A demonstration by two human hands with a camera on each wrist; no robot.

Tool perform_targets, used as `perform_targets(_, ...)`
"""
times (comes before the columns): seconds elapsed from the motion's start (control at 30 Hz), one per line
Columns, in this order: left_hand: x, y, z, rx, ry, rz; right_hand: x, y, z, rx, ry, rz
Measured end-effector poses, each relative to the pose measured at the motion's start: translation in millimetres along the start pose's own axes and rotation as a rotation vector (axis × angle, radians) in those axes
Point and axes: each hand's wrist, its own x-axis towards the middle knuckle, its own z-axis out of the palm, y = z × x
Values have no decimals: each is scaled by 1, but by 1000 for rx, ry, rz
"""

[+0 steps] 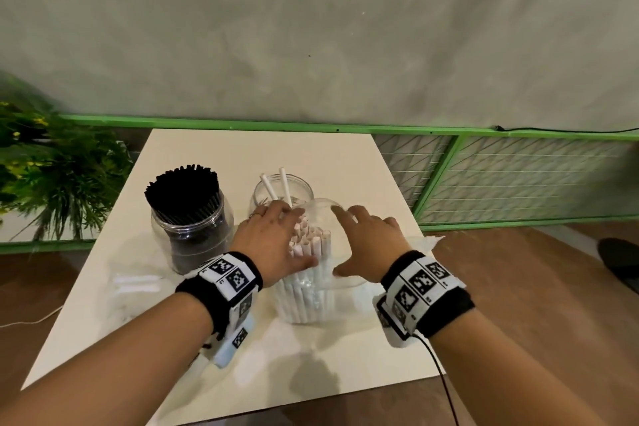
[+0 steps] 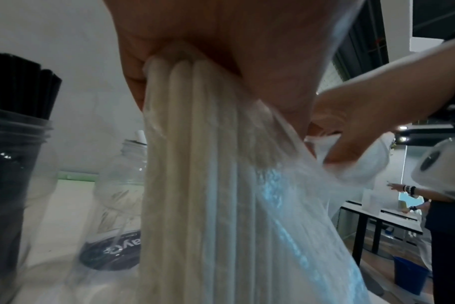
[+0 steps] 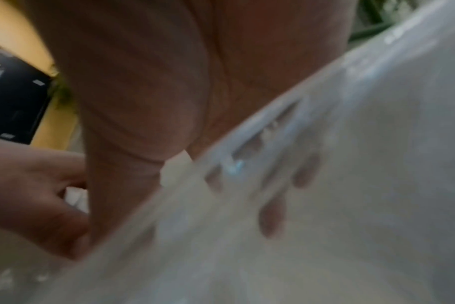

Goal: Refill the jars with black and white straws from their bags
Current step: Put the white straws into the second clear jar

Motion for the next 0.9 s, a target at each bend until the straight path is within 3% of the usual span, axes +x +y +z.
perform_targets(0.2, -4, -2, -8, -161, -85, -53, -2, -2, 35, 215, 22, -11)
perform_targets(0.37, -4, -7, -25, -497, -126, -147, -5, -8, 57, 333, 28, -5)
perform_targets(0.63, -1, -8, -20, -1122, -251, -438, 1, -12, 83, 484, 10, -76)
perform_targets(0.83, -5, -17, -21, -1279, -282, -575, 5, -12, 93, 648, -40, -83)
perform_targets(0.9, -9, -23, -23, -1151, -245, -548, 5, -11, 93, 640, -33, -51)
